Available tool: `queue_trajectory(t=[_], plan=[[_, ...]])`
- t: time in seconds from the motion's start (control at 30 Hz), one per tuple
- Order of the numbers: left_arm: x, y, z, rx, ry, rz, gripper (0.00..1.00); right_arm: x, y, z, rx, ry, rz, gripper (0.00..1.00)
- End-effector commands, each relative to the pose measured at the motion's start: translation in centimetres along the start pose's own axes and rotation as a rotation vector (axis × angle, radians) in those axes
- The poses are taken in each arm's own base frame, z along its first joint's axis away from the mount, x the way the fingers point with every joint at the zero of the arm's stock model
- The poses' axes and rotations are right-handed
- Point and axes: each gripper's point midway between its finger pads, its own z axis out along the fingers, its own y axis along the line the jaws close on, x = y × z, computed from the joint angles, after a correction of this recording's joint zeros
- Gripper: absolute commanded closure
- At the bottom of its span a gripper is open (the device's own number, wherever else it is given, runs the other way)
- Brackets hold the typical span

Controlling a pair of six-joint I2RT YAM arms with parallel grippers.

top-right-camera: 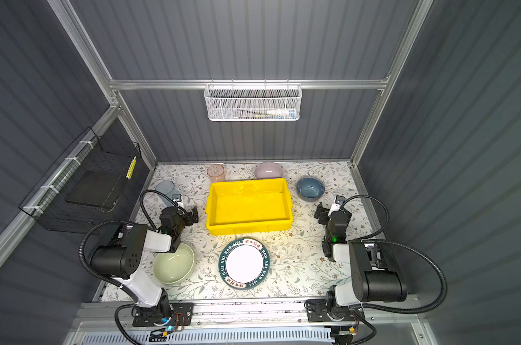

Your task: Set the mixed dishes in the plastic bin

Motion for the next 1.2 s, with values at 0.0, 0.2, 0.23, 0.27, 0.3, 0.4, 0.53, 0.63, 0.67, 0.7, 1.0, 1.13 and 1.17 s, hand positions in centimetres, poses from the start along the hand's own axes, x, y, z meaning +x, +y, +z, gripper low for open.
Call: queue_trajectory(t=[0.0, 0.2, 0.23, 0.27, 0.3, 0.4, 0.53, 0.63, 0.67, 0.7, 1.0, 1.13, 1.17], plan=[[-0.1, 0.1, 0.0, 0.005, -0.008, 0.014, 0.0, -0.9, 0.2, 0.1, -0.013, -0.033, -0.005, 0.01], [0.0, 0.1, 0.1, 0.005, -0.007, 0.015, 0.0, -0.9, 0.2, 0.1, -0.014, -0.032, -0.005, 0.01], [-0.1, 0.1, 0.0, 0.004, -0.007, 0.014, 0.0, -0.9, 0.2, 0.1, -0.014, -0.032, -0.005, 0.01], [0.0, 0.0, 0.1, 0.006, -0.005, 0.015, 0.0, -0.9, 0.2, 0.1, -0.013, -0.032, -0.005, 0.01], [0.0, 0.0, 0.1, 0.006, -0.005, 0.014, 0.0, -0.9, 0.1, 0.1, -0.012, -0.031, -0.005, 0.01], [0.0, 0.1, 0.1, 0.007, 0.0, 0.01, 0.0, -0.8, 0.2, 0.1, -0.013, -0.028, -0.006, 0.01], [0.0, 0.3, 0.2, 0.001, 0.002, 0.005, 0.0, -0.9, 0.2, 0.2, -0.014, -0.028, -0.006, 0.01], [0.0, 0.3, 0.2, -0.001, 0.0, 0.003, 0.0, -0.8, 0.2, 0.2, -0.014, -0.026, -0.006, 0.01], [0.0, 0.3, 0.2, -0.001, 0.0, 0.004, 0.0, -0.8, 0.2, 0.2, -0.014, -0.027, -0.006, 0.01], [0.0, 0.3, 0.2, 0.0, 0.0, 0.003, 0.0, -0.9, 0.2, 0.2, -0.013, -0.028, -0.006, 0.01], [-0.8, 1.4, -0.5, -0.06, -0.022, -0.019, 0.0, -1.4, -0.1, 0.0, 0.006, -0.042, -0.001, 0.01], [-2.7, 2.0, -1.8, -0.085, -0.042, -0.03, 0.0, -2.3, -0.3, -0.1, 0.031, -0.001, -0.008, 0.01], [-3.2, 2.1, -2.2, -0.086, -0.047, -0.029, 0.0, -2.6, -0.5, -0.2, 0.05, 0.022, -0.007, 0.01]])
